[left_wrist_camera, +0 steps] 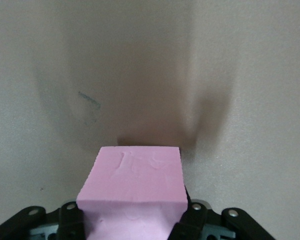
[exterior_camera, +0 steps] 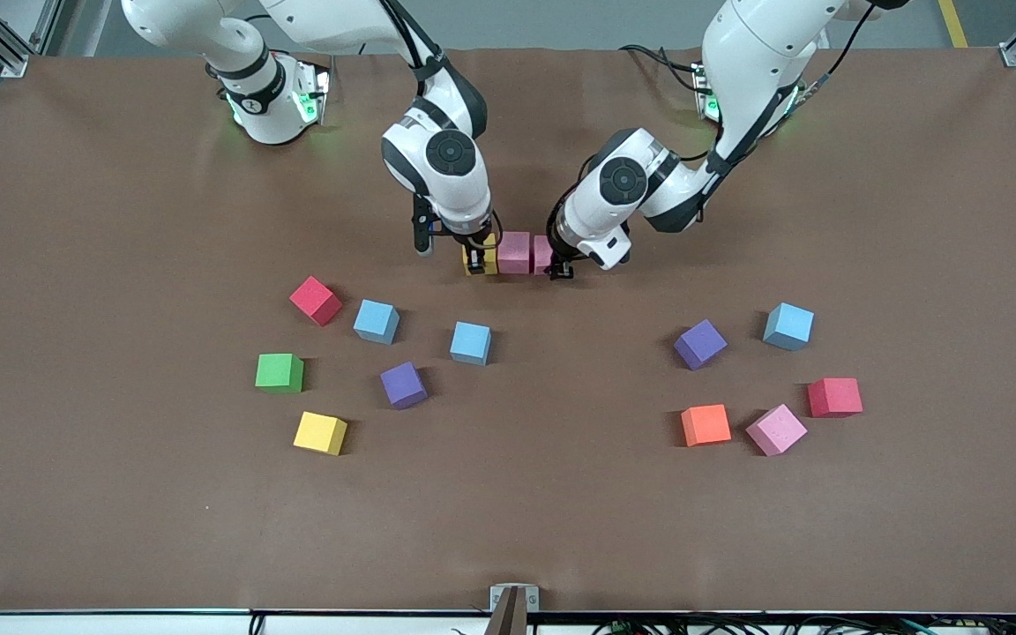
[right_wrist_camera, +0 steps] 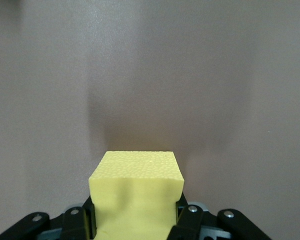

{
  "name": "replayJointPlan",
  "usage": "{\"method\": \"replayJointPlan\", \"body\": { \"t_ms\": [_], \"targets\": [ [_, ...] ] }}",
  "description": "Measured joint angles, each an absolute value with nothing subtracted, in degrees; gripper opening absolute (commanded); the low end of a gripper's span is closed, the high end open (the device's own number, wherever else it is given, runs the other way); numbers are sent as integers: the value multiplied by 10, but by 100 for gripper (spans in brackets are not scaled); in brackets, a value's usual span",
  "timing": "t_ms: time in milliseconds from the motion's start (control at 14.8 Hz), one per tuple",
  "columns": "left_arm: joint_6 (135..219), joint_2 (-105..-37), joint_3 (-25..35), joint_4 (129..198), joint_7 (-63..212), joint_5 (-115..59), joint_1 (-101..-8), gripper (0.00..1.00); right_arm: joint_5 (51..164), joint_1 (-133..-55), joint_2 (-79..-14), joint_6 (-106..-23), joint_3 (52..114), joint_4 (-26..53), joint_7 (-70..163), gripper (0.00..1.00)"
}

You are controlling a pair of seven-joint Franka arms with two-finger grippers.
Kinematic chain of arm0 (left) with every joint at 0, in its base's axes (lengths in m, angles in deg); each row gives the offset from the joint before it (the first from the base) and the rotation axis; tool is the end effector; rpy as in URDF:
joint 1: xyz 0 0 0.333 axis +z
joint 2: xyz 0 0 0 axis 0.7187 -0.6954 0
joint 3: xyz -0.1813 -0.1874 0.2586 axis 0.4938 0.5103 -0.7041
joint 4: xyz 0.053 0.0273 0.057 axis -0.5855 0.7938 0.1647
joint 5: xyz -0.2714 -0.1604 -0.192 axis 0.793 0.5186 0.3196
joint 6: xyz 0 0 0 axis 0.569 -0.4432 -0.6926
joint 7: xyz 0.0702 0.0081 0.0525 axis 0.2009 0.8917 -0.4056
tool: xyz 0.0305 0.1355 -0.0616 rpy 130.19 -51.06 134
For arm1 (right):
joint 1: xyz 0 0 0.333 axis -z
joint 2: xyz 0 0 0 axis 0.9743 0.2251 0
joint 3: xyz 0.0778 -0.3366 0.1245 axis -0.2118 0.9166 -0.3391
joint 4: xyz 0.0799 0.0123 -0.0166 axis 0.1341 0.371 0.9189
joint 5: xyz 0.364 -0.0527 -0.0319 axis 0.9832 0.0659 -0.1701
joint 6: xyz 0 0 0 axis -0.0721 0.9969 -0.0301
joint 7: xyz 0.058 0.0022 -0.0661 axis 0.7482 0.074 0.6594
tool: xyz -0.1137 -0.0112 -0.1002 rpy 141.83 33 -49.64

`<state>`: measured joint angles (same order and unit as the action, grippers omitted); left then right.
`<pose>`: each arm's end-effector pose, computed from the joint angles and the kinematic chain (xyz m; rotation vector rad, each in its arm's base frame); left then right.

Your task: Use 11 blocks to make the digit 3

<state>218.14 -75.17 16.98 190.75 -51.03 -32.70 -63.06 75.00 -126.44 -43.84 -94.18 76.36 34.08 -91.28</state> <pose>0.3918 -0.4237 0.2034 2.0929 2.1837 -0.4316 0.3779 0.4633 0.2250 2.3030 -2.1330 -0.0845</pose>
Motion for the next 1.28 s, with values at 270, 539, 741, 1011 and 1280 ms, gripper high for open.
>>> {"method": "replayJointPlan", "body": {
  "t_ms": [270, 539, 741, 1011, 1280],
  "targets": [
    [2182, -754, 170, 1905, -510, -327, -631, 22, 750, -1264, -438, -941, 763, 339, -913, 23],
    [2182, -760, 170, 1898, -510, -327, -632, 22, 750, -1264, -437, -940, 763, 339, -913, 63],
    [2182, -765, 170, 1890, -510, -327, -636, 22, 750, -1265, -437, -940, 763, 338, -913, 96],
    [2182, -767, 169, 1888, -510, -327, -638, 22, 750, -1265, -433, -940, 763, 334, -912, 100],
    [2182, -767, 169, 1888, -510, -329, -638, 22, 750, -1266, -431, -939, 762, 333, -905, 100]
  ]
}}
